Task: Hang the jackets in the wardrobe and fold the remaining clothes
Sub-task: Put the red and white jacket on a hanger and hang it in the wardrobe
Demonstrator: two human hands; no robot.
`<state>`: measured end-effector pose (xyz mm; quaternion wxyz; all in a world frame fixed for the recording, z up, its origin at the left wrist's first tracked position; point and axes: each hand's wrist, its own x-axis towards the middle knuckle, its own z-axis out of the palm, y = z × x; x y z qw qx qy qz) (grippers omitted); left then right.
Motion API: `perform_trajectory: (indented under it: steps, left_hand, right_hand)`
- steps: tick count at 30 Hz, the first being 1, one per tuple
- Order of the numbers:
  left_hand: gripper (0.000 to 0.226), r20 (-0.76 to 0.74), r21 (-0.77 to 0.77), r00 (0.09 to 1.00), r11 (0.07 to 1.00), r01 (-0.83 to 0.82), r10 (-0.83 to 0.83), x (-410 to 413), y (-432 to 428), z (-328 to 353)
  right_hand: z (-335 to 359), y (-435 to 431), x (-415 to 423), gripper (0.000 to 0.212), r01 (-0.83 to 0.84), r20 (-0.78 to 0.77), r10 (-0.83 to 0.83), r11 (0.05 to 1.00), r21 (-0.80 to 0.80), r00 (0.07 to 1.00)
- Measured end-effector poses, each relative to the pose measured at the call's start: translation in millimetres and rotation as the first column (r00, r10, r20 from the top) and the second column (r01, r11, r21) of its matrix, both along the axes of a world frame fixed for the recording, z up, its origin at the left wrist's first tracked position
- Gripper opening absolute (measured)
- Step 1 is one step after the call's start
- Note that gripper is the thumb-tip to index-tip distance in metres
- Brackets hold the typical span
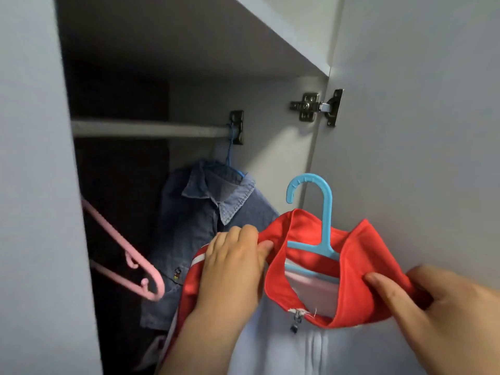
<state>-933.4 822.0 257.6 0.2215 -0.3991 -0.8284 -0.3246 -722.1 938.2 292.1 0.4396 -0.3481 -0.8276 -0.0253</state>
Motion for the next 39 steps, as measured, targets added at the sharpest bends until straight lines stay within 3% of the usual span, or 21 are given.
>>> perform_trajectory:
  steps: [6,9,15,20,24,30,39]
  left_hand:
    - [0.026,-0.004,0.056,0.999,0.997,0.044,-0.044,9,-9,4]
    - [0.024,0.033,0.028,0.999,0.999,-0.026,0.025,14,-21,17]
    - [0.022,-0.004,-0.002,0.996,0.996,-0.093,0.093,30,-42,55]
    - [0.024,-0.054,-0.007,0.979,0.981,-0.196,0.196,25,-51,78]
    - [0.02,-0.163,0.026,0.933,0.947,-0.321,0.321,10,-39,87]
    - [0.017,-0.234,-0.001,0.904,0.93,-0.368,0.358,-34,-24,107]
    - [0.034,-0.282,-0.063,0.748,0.766,-0.64,0.601,-112,-10,143]
  right_hand:
    - [2,-5,32,0.031,-0.15,0.126,0.131,0.977,0.153,0.983]
    - [6,-7,45,0.018,-0.343,0.207,0.32,0.936,0.084,0.925]
    - [10,-6,34,0.031,-0.425,0.053,0.426,0.905,-0.034,0.903]
    - [19,-5,5,0.03,-0.384,-0.1,0.376,0.92,-0.079,0.921]
    - [20,0,-23,0.031,-0.331,-0.138,0.319,0.94,-0.078,0.938]
    - [26,13,-74,0.037,-0.293,-0.178,0.255,0.928,-0.23,0.95]
    - [23,37,-173,0.039,-0.38,-0.268,0.288,0.826,-0.416,0.919]
